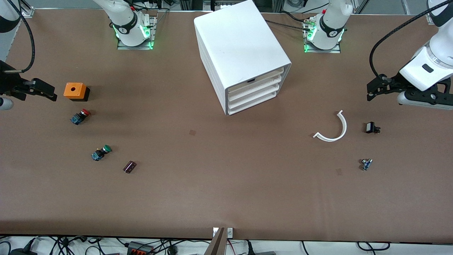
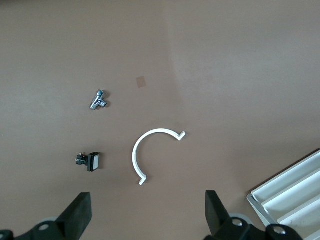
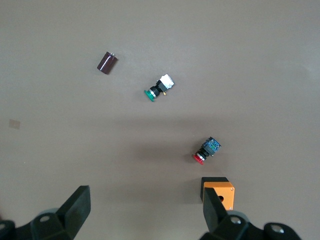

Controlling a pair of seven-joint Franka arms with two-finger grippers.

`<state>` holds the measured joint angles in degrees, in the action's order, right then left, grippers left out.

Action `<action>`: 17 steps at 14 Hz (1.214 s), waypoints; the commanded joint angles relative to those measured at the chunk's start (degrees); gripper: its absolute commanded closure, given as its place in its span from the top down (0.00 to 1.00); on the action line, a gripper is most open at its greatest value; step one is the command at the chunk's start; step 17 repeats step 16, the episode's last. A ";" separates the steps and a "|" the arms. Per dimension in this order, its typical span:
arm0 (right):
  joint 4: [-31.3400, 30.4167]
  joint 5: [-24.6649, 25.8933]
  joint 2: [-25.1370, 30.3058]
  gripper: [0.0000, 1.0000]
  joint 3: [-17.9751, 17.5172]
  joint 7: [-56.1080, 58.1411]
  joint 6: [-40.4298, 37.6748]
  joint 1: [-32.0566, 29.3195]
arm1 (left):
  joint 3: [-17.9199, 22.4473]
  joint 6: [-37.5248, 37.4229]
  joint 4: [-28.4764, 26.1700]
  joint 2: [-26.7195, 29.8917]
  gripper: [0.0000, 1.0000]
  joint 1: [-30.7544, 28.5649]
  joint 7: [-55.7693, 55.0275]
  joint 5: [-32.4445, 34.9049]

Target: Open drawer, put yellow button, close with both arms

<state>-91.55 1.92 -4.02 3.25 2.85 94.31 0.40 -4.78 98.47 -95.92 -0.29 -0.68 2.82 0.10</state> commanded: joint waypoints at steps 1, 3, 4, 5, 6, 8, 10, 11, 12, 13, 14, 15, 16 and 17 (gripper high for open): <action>-1.35 0.54 1.21 1.00 -0.17 -0.03 0.79 0.12 | 1.27 0.05 -1.47 1.35 1.00 1.30 1.56 -0.71; -1.35 0.46 1.20 1.00 -0.09 -0.03 0.53 0.04 | 0.74 -0.12 -0.68 0.38 1.00 0.59 1.40 -0.62; -1.35 0.46 1.20 1.00 -0.09 -0.03 0.44 0.04 | 0.56 -0.65 -0.67 0.38 1.00 0.59 1.31 -0.54; -1.35 0.46 1.20 1.00 -0.09 -0.03 0.61 0.04 | 0.56 -0.83 -0.67 0.38 1.00 0.59 1.31 -0.54; -1.35 0.46 1.03 1.00 -0.09 -0.03 0.79 0.04 | 0.56 -0.83 -0.67 0.46 1.00 0.59 1.31 -0.54; -1.44 0.46 0.94 1.00 -0.09 -0.12 0.88 0.04 | 0.56 -1.00 -0.15 0.38 1.00 0.59 1.31 -0.54; -1.44 0.46 1.03 1.00 -0.09 -0.12 0.79 0.04 | 0.56 -1.18 -0.06 0.29 1.00 0.59 1.22 -0.54; -1.44 0.46 1.03 1.00 -0.09 -0.12 0.79 0.04 | 0.65 -1.27 -0.15 0.29 1.00 0.59 1.31 -0.54; -1.44 0.37 1.03 1.00 -0.09 -0.12 0.79 0.04 | 0.91 -1.18 -0.15 0.20 1.00 0.51 1.31 -0.54; -1.44 0.37 1.03 1.00 -0.09 -0.12 0.88 0.04 | 1.09 -1.18 -0.15 0.11 1.00 0.51 1.39 -0.54; -1.44 0.37 0.94 1.00 -0.09 -0.12 0.88 0.04 | 1.09 -1.27 -0.15 0.20 1.00 0.51 1.48 -0.54; -1.44 0.37 0.94 1.00 -0.09 -0.12 0.88 0.12 | 0.74 -1.27 -0.15 0.20 1.00 0.59 1.39 -0.54; -1.44 0.37 1.03 1.00 -0.09 -0.12 0.88 0.12 | 0.65 -1.27 -0.15 0.20 1.00 0.51 1.39 -0.54; -1.44 0.37 1.03 1.00 -0.09 -0.12 0.88 0.12 | 0.65 -1.27 -0.15 0.20 1.00 0.51 1.39 -0.54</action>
